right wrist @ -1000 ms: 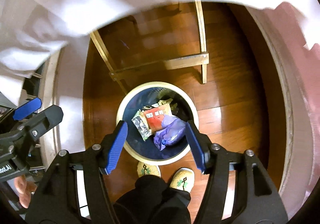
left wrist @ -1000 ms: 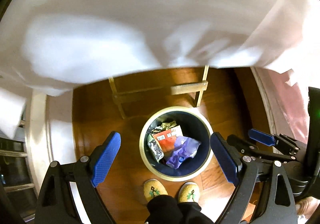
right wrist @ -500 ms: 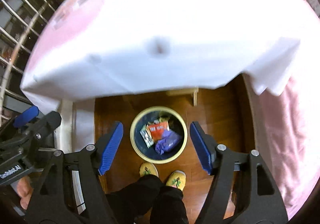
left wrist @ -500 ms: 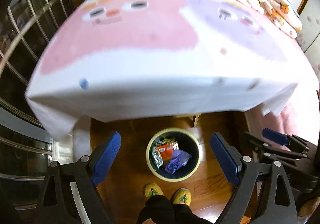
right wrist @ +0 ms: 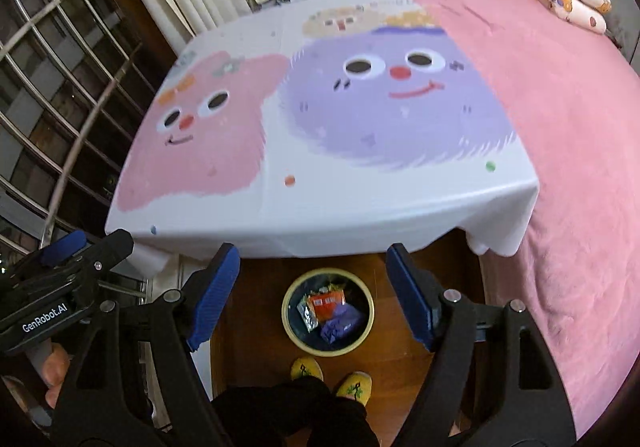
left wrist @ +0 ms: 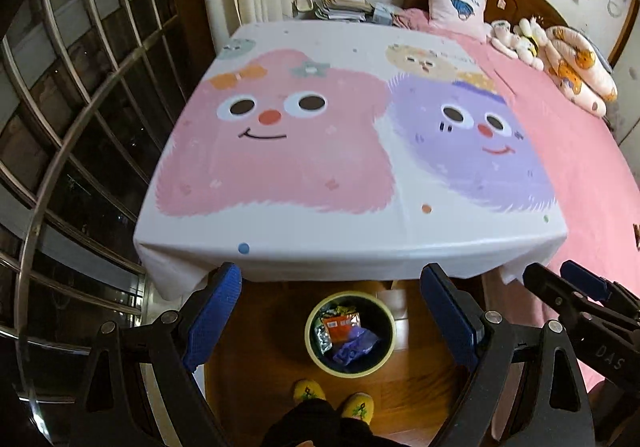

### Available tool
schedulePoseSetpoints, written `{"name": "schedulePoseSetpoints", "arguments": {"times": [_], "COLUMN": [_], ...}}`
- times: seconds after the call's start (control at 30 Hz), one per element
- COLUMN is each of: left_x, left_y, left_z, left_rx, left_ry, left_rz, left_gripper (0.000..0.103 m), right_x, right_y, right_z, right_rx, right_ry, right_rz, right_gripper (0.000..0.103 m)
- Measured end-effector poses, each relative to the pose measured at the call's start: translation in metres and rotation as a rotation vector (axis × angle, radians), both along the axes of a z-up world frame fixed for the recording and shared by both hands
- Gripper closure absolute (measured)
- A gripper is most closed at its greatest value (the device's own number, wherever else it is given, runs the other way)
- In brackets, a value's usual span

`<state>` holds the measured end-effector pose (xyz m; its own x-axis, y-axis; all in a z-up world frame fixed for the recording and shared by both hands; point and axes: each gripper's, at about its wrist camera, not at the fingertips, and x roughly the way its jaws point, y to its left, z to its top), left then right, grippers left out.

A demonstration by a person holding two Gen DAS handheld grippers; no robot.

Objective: Collect trash

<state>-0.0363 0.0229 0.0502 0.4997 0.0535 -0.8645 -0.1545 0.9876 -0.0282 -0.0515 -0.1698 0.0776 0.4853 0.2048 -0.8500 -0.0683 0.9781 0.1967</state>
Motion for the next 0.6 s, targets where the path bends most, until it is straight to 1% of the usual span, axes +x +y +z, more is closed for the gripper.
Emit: {"name": "schedulePoseSetpoints", "arguments": {"times": [0.1, 0.2, 0.4, 0.6], "left_x": [-0.004, -0.005, -0.008, -0.011], "left_y": [-0.001, -0.001, -0.003, -0.002], "left_z": [0.012, 0.016, 0.017, 0.019], "left_rx": [0.019, 0.027, 0.043, 0.042], "left_ry": [-0.015, -0.021, -0.021, -0.031], "left_rz": [0.019, 0.03, 0.027, 0.037], "left_gripper": [0.011, 0.011, 0.011, 0.011], "right_x": [-0.002, -0.005, -0.011, -0.013], "right_y": [0.002, 0.005, 0.014, 0.023], "right_z": [0.012, 0.017, 0.022, 0.024], "right_rx": [-0.024, -0.027, -0.041, -0.043], "right_ry": [-0.028, -0.04, -0.072, -0.088], "right_rz": [-0.004, -0.005, 0.021, 0.053], "right_gripper": [0.029, 0.029, 0.029, 0.029]}}
